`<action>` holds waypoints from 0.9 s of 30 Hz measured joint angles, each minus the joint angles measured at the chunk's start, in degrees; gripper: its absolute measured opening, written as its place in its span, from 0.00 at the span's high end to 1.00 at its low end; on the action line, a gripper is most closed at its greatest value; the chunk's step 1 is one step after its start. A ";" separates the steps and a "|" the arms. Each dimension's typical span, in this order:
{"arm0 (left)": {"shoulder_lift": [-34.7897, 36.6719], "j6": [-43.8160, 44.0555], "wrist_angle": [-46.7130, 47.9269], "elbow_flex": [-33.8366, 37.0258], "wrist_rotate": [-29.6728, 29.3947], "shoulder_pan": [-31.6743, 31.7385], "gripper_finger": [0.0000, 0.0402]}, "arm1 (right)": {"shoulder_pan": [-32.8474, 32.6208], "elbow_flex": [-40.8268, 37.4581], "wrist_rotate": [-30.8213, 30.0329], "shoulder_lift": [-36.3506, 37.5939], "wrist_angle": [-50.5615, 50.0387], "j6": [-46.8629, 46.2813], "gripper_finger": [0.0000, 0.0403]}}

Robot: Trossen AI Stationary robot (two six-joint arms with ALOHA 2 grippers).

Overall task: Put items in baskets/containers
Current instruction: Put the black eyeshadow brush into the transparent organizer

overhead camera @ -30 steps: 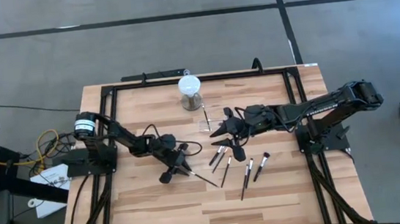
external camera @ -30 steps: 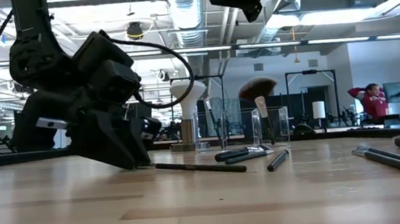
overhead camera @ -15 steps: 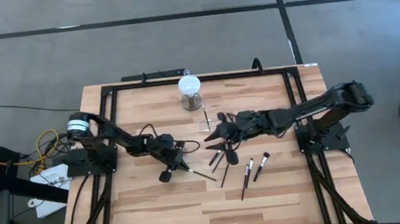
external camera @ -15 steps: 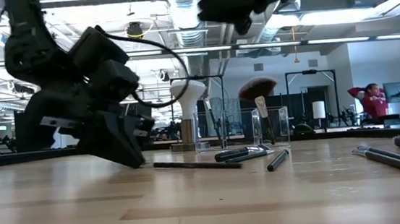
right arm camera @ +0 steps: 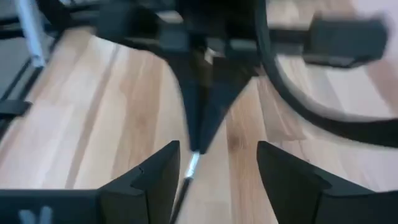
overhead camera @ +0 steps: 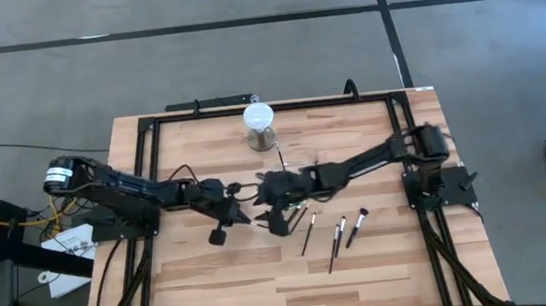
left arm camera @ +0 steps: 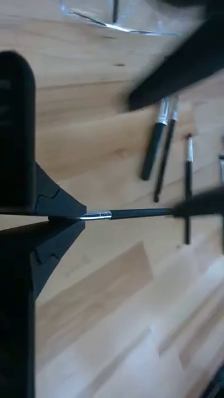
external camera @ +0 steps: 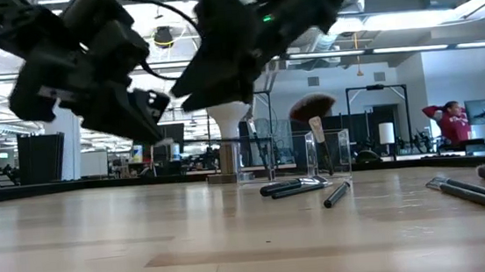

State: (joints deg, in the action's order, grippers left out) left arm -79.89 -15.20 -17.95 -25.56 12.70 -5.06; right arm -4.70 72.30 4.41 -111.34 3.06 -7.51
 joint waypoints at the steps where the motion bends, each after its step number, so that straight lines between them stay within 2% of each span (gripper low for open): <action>1: 0.24 -0.01 -0.40 -0.07 -0.02 -0.28 0.98 | 0.01 2.00 0.00 -1.20 -2.87 -0.68 0.49; 6: 0.09 -0.69 0.25 0.11 -2.50 -0.85 0.98 | 0.25 9.43 0.22 -6.24 -14.20 -3.02 0.51; 12: -0.82 -2.46 1.35 0.15 -6.49 -0.90 0.98 | 0.31 14.58 0.35 -9.87 -17.17 -5.20 0.57; 18: 0.09 -2.54 1.12 0.13 -8.47 -0.88 0.98 | 0.45 14.58 0.63 -11.33 -19.70 -7.57 0.61; 27: 0.16 -2.54 0.71 0.13 -8.64 -0.88 0.97 | 0.41 14.68 0.13 -12.39 -18.11 -7.48 0.68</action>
State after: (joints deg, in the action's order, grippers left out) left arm -79.72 -17.74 -17.24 -25.43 4.05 -5.93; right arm -4.29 86.98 4.54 -123.73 -15.05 -14.99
